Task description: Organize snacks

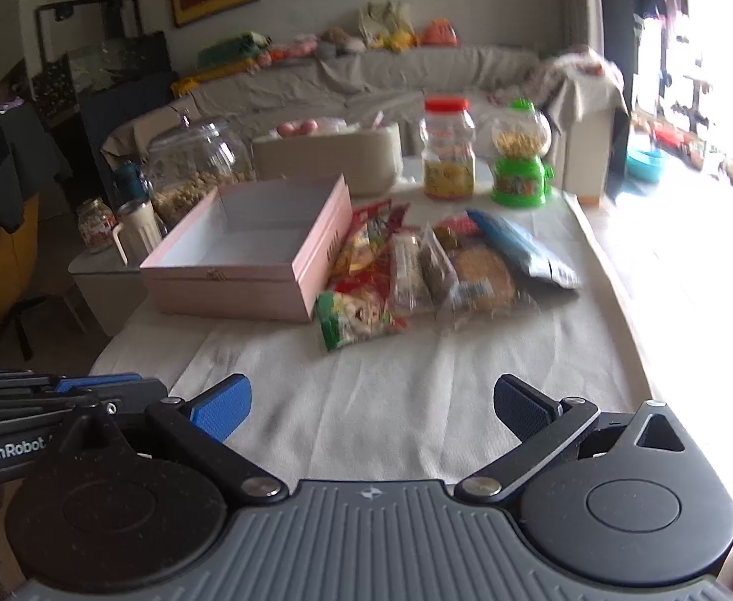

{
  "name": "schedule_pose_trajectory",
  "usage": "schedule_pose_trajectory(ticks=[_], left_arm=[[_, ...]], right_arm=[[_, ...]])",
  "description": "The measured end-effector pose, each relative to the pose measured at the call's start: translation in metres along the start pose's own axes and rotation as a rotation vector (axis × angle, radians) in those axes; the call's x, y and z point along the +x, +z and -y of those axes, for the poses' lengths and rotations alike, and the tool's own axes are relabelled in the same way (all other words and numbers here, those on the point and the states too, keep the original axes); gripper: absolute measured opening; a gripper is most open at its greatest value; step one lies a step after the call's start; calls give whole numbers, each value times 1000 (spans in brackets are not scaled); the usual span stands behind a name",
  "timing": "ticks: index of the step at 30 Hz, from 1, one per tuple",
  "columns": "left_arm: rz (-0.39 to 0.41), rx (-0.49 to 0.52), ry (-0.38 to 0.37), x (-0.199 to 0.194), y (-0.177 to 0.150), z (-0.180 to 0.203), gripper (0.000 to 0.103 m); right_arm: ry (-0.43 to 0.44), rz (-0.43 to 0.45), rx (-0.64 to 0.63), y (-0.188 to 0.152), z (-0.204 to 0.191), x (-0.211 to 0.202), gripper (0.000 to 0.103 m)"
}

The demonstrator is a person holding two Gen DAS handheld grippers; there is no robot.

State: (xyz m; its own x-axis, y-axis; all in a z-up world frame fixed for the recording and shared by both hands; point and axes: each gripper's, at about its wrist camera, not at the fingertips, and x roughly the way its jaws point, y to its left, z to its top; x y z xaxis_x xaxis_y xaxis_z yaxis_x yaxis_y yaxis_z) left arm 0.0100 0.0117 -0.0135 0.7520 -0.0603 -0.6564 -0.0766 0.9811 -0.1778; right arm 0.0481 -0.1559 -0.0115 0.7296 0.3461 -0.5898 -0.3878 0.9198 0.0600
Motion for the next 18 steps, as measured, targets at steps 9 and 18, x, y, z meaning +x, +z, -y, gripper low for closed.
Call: schedule_pose_trajectory(ticks=[9, 18], left_arm=[[-106, -155, -194, 72, 3, -44, 18], [-47, -100, -121, 116, 27, -63, 18]], right_arm=[[16, -47, -71, -18, 21, 54, 103], [63, 15, -114, 32, 43, 116, 103]])
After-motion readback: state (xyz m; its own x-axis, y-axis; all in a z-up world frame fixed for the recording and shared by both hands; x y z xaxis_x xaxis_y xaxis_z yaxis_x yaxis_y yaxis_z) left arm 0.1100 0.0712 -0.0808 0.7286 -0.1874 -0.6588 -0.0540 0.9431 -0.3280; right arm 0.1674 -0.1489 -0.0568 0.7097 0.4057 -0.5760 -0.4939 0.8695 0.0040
